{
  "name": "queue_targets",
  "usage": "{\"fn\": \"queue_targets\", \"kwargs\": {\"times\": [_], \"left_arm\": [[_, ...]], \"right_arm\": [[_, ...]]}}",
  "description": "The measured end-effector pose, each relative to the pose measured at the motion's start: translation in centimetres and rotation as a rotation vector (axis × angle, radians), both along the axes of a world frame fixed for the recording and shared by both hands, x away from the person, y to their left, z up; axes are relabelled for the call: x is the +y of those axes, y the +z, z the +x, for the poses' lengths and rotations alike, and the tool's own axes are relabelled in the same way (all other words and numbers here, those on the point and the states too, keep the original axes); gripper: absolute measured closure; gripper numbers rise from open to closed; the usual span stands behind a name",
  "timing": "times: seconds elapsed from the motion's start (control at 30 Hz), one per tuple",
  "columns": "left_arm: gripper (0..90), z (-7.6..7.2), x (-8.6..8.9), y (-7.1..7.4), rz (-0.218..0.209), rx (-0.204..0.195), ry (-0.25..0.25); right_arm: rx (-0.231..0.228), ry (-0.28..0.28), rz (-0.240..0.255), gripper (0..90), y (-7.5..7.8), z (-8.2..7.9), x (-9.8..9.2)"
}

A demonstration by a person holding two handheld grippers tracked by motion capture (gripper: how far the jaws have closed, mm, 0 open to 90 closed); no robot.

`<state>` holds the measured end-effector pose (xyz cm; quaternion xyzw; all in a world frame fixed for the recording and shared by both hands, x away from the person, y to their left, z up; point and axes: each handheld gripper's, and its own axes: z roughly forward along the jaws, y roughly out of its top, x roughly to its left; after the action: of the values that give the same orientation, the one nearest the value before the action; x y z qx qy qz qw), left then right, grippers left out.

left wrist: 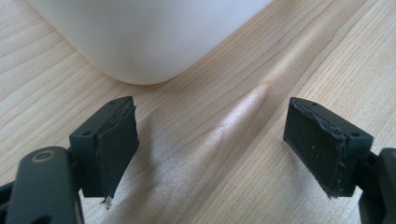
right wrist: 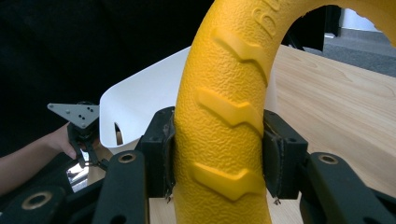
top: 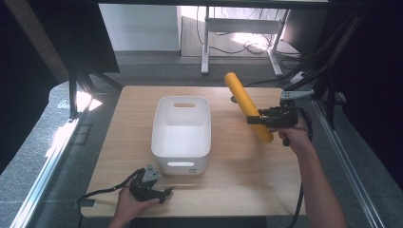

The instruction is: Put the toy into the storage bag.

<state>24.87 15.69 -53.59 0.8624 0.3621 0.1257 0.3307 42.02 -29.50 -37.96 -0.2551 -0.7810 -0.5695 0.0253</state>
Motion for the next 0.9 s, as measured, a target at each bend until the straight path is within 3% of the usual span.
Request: {"fn": "queue_targets", "kwargs": {"times": [0.4,0.9], "left_arm": [[18.0,0.0,0.0,0.0,0.0,0.001,0.001],[18.0,0.0,-0.1,0.0,-0.001,0.003,0.0]], "right_arm": [[0.0,0.01,0.041,51.9,0.2,-0.7,0.8],[-0.016,0.031,0.05,51.9,0.7,-1.5,1.7]]}}
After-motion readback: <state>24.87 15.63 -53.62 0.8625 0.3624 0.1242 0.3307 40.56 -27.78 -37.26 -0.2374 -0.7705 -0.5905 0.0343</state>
